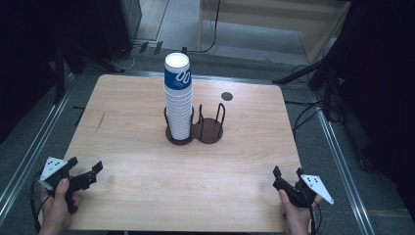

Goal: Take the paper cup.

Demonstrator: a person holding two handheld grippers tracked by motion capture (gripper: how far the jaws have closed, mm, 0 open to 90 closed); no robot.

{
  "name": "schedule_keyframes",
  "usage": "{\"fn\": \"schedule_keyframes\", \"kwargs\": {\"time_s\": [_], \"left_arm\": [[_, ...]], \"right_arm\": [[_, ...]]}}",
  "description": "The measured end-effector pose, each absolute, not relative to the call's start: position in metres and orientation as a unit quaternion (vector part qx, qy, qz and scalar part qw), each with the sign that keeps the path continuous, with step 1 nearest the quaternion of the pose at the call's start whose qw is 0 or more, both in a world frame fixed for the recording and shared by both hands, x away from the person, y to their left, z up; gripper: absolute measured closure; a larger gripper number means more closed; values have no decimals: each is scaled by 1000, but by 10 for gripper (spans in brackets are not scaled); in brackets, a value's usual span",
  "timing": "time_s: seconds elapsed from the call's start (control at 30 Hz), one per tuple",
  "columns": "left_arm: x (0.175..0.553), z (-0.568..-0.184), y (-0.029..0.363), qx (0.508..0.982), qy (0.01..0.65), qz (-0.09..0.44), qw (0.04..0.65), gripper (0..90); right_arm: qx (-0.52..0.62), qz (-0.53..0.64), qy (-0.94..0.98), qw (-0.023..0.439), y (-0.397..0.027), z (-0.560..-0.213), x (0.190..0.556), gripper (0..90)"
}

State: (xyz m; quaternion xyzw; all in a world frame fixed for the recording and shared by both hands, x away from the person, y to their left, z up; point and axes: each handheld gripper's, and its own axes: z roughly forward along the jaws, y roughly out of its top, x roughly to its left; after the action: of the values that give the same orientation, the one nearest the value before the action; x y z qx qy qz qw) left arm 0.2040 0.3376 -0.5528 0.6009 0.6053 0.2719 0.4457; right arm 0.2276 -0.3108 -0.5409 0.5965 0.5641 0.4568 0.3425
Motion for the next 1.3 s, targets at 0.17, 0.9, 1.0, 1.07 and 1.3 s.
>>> {"fn": "schedule_keyframes", "kwargs": {"time_s": [0.17, 0.9, 1.0, 1.07, 1.3], "left_arm": [[205, -553, 338, 598, 611, 267, 445, 53], [205, -552, 328, 599, 620, 316, 396, 53], [207, -552, 331, 593, 629, 305, 401, 53], [208, -552, 332, 591, 633, 297, 401, 53], [210, -553, 336, 583, 641, 283, 412, 53]], "right_arm": [[594, 439, 577, 348, -307, -541, 231, 138], [564, 469, 585, 345, -264, -504, 243, 139], [553, 478, 590, 342, -255, -496, 246, 139], [542, 482, 598, 341, -247, -490, 248, 139], [519, 502, 608, 331, -218, -477, 257, 138]]}}
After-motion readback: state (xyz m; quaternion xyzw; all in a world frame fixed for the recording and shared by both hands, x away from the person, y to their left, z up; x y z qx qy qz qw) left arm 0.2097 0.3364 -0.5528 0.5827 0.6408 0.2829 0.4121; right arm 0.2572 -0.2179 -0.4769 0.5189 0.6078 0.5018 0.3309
